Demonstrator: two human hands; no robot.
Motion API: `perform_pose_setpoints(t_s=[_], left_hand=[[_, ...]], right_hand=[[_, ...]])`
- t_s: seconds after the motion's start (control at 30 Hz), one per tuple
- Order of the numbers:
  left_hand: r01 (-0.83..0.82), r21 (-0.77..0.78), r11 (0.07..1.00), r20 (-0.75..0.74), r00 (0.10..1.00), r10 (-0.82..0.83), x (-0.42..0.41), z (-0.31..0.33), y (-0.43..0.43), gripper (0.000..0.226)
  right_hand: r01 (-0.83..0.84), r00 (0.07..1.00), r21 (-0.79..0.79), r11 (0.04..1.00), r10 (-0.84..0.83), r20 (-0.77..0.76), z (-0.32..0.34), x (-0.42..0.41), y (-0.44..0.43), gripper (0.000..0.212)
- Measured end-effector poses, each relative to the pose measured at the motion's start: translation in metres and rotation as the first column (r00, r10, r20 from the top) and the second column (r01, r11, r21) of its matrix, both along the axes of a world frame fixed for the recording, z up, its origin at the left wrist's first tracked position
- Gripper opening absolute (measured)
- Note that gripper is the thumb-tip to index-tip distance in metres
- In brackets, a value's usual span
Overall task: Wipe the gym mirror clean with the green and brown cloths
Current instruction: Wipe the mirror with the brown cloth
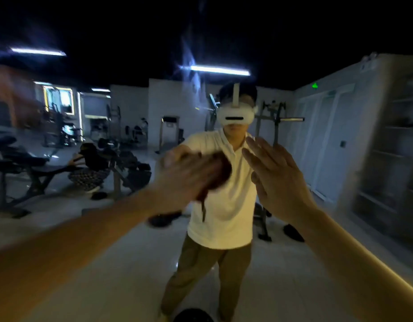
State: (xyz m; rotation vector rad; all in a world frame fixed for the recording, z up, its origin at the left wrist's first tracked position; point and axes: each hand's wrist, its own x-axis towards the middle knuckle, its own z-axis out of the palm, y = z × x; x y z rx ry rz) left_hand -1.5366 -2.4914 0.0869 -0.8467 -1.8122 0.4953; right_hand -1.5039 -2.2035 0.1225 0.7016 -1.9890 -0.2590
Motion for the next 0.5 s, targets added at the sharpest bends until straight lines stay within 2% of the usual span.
perform_pose_setpoints(t_s=[0.03,0.07,0.13,0.17,0.2,0.3,0.33,0.4,0.47,0.5], left_hand=[[-0.077,0.127,0.989,-0.063,0.994,0.085,0.001,0.038,-0.001,0.07],[-0.064,0.363,0.93,-0.067,0.993,0.094,0.012,0.077,0.004,0.067],[-0.022,0.707,0.707,-0.1,0.986,0.131,0.018,0.124,0.013,0.064],[-0.004,0.783,0.623,-0.1,0.986,0.132,0.016,0.131,0.022,0.064],[-0.004,0.803,0.596,-0.083,0.989,0.119,0.013,0.13,0.035,0.062],[-0.101,0.722,0.685,0.004,0.99,0.141,0.012,0.08,0.079,0.06],[-0.157,0.634,0.757,0.058,0.986,0.156,0.015,0.051,0.087,0.061],[-0.253,0.292,0.922,0.114,0.967,0.229,0.023,-0.015,0.086,0.065],[-0.255,0.002,0.967,0.109,0.961,0.254,0.03,-0.06,0.067,0.067],[-0.243,-0.076,0.967,0.087,0.964,0.25,0.03,-0.065,0.056,0.071]], right_hand=[[-0.02,1.0,-0.006,1.0,0.02,0.002,0.001,-0.003,0.003,0.07],[-0.032,0.999,-0.001,0.999,0.032,0.002,0.001,-0.006,0.003,0.073],[-0.053,0.998,0.004,0.999,0.053,0.013,-0.001,-0.009,0.002,0.077],[-0.073,0.997,-0.006,0.997,0.073,0.023,-0.002,-0.009,0.002,0.076],[-0.096,0.995,-0.013,0.995,0.096,0.032,-0.001,-0.008,0.003,0.074],[-0.172,0.984,-0.013,0.985,0.172,0.044,0.013,-0.001,0.01,0.071],[-0.182,0.982,-0.043,0.982,0.184,0.035,0.018,0.002,0.013,0.07],[-0.157,0.987,-0.134,0.978,0.161,0.016,0.031,0.006,0.021,0.066],[-0.096,0.995,-0.16,0.982,0.1,0.012,0.041,0.004,0.029,0.069],[-0.068,0.998,-0.143,0.987,0.07,0.006,0.042,0.003,0.031,0.071]])
